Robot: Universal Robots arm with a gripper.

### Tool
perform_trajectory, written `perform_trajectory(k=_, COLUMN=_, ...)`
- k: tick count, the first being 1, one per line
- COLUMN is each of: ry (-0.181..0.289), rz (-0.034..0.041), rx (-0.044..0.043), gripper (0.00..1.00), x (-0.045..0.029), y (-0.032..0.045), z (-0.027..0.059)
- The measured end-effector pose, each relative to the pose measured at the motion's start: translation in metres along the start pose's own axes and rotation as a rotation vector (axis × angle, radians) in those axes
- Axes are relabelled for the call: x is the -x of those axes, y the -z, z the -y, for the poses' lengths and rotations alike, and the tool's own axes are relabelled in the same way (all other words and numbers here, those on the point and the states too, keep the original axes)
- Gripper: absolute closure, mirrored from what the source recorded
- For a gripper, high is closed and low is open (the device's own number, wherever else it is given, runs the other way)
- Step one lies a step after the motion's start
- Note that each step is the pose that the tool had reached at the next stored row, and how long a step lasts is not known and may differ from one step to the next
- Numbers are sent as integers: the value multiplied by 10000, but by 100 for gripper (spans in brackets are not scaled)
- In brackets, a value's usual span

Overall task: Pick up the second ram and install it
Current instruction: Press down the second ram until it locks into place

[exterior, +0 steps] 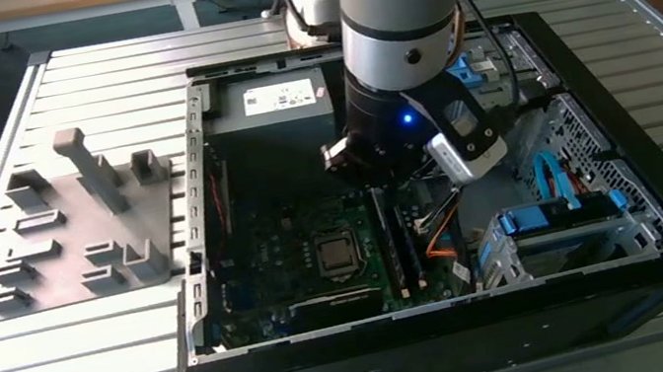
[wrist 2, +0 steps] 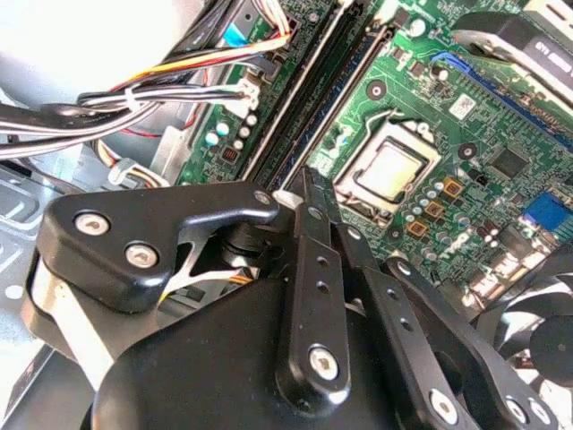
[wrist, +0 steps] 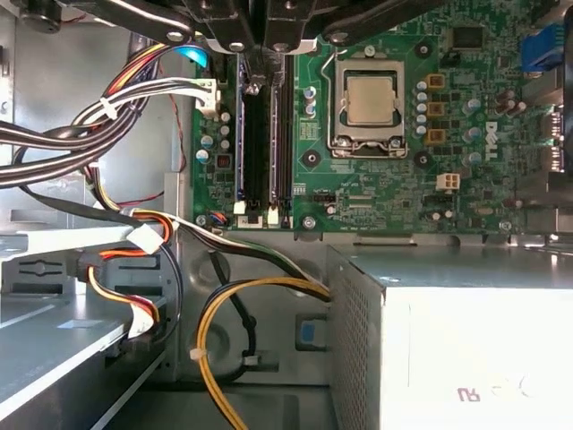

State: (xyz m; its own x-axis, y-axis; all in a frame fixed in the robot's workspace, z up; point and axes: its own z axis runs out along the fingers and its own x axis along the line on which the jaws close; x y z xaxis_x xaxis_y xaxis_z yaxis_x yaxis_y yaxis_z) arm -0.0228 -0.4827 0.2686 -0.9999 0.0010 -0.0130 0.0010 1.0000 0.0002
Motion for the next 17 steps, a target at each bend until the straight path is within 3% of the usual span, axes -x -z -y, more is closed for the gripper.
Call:
perform_trajectory(k=9, ry=0, rz=-12, rx=8, gripper=90, x=2, y=-1, z=-14)
perform_trajectory(k=17, ry=1, rz=-18, rx=9, gripper=90, x=4, y=-9, z=-87)
